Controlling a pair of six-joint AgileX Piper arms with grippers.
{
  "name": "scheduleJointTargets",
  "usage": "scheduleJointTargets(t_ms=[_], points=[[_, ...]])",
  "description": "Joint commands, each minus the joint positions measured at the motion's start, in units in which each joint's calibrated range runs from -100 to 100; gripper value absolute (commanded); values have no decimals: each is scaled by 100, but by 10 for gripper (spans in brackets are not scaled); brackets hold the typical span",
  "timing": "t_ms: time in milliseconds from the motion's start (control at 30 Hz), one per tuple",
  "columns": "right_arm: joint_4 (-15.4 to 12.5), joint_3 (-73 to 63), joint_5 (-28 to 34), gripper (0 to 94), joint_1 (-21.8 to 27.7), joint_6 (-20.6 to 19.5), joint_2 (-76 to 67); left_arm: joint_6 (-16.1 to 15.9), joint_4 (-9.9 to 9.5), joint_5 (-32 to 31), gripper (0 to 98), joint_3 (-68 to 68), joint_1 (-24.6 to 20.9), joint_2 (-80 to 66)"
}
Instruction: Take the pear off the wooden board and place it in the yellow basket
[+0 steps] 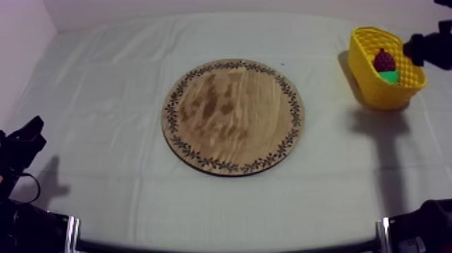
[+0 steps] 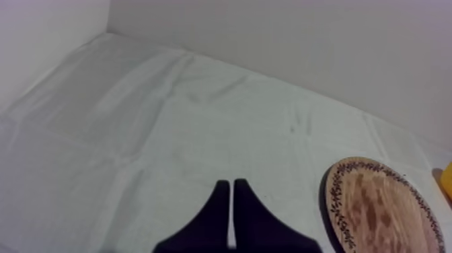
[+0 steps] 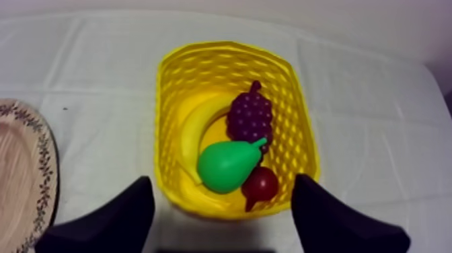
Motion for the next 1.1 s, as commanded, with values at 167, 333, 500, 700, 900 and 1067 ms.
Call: scheduleJointTargets(t_ms=[167, 333, 500, 700, 900, 1067], points=[[-421, 1883, 144, 540, -150, 467, -2969, -1, -2, -1, 1, 0, 1, 0], [-466, 2685, 252, 480, -232, 547, -4000, -1, -2, -1, 1, 0, 1, 0], [-538, 3337, 361, 399, -289, 584, -4817, -1, -2, -1, 1, 0, 1, 0], [-904, 3736, 712, 174, -382, 891, -5511, -1, -2, -1, 1, 0, 1, 0], [-1052, 3833, 822, 30, -439, 813, -5795, -1, -2, -1, 1, 0, 1, 0], [-1069, 3925, 723, 11, -453, 686, -5828, -1, -2, -1, 1, 0, 1, 0]])
